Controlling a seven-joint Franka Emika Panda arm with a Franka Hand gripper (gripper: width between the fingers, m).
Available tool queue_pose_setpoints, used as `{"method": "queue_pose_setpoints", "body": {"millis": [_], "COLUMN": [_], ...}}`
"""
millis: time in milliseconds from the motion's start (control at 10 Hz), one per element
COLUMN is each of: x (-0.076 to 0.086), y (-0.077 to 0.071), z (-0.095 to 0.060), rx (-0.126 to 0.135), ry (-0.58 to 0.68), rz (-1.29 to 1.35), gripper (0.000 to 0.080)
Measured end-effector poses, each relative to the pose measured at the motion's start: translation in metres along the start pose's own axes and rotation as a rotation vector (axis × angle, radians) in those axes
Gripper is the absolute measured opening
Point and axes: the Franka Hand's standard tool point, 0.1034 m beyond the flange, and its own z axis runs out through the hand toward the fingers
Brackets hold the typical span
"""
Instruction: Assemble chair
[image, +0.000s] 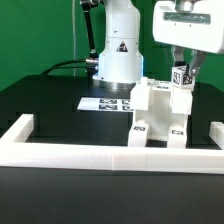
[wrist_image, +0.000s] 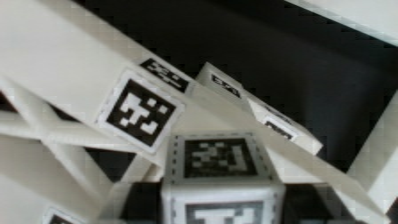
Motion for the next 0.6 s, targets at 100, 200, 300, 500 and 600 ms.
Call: {"method": "queue_pose_setpoints", "body": {"millis": [100, 200, 300, 500, 600], "x": [-0.0005, -0.0014, -0.0025, -0.0040, -0.0048], "y": [-0.0001, -0.0003, -0.0005, -0.0009, -0.0010], "z": [0.0000, 0.0001, 0.0001, 0.0001, 0.0001], "rx": [0.001, 0.002, 0.003, 0.004, 0.004], "ry": [-0.002, -0.007, -0.011, -0.020, -0.022], "rz": [0.055, 0.096, 0.159, 0.246, 0.287], "gripper": [0.0287, 0.0287, 0.0287, 0.0287, 0.0287]}}
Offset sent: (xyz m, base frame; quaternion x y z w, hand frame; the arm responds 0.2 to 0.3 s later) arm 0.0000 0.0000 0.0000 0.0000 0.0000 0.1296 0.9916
